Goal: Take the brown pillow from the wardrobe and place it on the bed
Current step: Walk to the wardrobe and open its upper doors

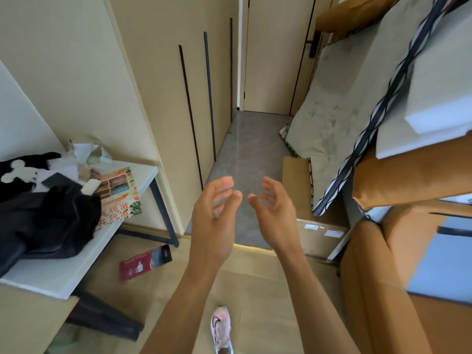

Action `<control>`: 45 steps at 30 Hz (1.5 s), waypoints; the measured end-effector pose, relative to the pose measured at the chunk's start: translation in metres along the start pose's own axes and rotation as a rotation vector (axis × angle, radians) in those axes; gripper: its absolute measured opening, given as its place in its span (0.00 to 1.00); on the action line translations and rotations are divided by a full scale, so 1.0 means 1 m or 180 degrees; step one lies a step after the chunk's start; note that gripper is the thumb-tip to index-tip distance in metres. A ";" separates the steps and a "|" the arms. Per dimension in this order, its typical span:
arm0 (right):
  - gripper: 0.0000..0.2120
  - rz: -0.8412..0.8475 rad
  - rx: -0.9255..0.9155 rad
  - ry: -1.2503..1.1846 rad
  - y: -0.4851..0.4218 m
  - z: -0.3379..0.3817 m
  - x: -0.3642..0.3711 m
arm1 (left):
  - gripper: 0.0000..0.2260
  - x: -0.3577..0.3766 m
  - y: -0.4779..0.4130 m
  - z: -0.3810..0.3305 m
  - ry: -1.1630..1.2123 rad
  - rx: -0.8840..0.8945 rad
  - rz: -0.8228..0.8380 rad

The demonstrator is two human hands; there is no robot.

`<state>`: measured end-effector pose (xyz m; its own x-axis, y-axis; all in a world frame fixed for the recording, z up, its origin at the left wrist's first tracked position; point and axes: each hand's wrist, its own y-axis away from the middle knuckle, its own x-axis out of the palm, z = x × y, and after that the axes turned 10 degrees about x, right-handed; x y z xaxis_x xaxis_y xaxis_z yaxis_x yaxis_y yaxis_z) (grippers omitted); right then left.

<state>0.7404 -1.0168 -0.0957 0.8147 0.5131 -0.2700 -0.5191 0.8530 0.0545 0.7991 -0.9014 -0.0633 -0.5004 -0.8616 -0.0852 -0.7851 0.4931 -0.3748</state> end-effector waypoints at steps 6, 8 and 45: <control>0.27 -0.0002 -0.0083 0.0068 -0.143 0.032 0.042 | 0.12 0.025 -0.145 0.045 0.0247 -0.0027 -0.0074; 0.28 -0.0030 -0.0088 -0.0038 -0.185 0.043 0.054 | 0.12 0.031 -0.188 0.055 0.0227 0.0077 -0.0049; 0.26 0.0736 -0.0505 0.0297 -1.002 0.163 0.248 | 0.12 0.221 -0.941 0.347 0.0200 0.0080 -0.0866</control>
<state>1.5051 -1.7287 -0.0608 0.6467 0.6747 -0.3556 -0.7280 0.6851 -0.0240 1.5540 -1.5978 -0.0499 -0.2946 -0.9524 0.0788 -0.8848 0.2407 -0.3991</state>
